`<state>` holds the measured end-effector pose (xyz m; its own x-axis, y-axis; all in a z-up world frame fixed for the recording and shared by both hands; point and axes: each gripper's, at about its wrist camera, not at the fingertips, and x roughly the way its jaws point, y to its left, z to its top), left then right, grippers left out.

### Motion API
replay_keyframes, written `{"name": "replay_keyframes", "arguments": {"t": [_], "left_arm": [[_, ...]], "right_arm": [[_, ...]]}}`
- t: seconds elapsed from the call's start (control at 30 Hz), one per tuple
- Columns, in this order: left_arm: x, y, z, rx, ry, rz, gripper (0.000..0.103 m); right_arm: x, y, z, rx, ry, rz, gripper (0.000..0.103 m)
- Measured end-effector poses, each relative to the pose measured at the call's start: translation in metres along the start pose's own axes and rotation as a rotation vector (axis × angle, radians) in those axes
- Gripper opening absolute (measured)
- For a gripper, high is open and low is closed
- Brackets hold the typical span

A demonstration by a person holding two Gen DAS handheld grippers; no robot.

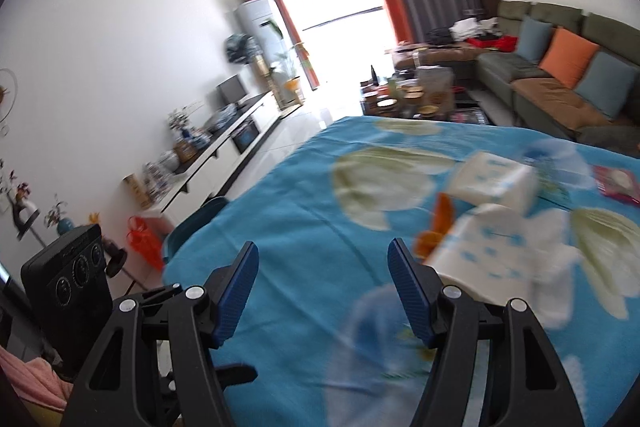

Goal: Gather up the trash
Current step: 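Move both tools back over the remaining trash on the table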

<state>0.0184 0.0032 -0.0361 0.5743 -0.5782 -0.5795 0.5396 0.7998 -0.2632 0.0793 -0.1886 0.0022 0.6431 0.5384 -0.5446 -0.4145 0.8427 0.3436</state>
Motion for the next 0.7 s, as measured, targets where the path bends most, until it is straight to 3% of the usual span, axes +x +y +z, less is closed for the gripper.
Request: {"name": "replay_keyframes", "arguments": {"t": [0.17,0.4,0.7], "left_arm": [[0.030,-0.037,-0.003,0.070,0.062,-0.095,0.069],[0.061,-0.064,-0.001,0.087,0.139,-0.189,0.069],[0.102,-0.085,0.005,0.086,0.233,-0.215,0.069]], "right_arm": [[-0.033,-0.043,-0.013,0.072,-0.041,-0.095,0.065],[-0.057,-0.086,-0.031,0.157,-0.072,-0.169,0.065],[-0.070,-0.111,-0.046,0.218,-0.082,-0.180,0.065]]}}
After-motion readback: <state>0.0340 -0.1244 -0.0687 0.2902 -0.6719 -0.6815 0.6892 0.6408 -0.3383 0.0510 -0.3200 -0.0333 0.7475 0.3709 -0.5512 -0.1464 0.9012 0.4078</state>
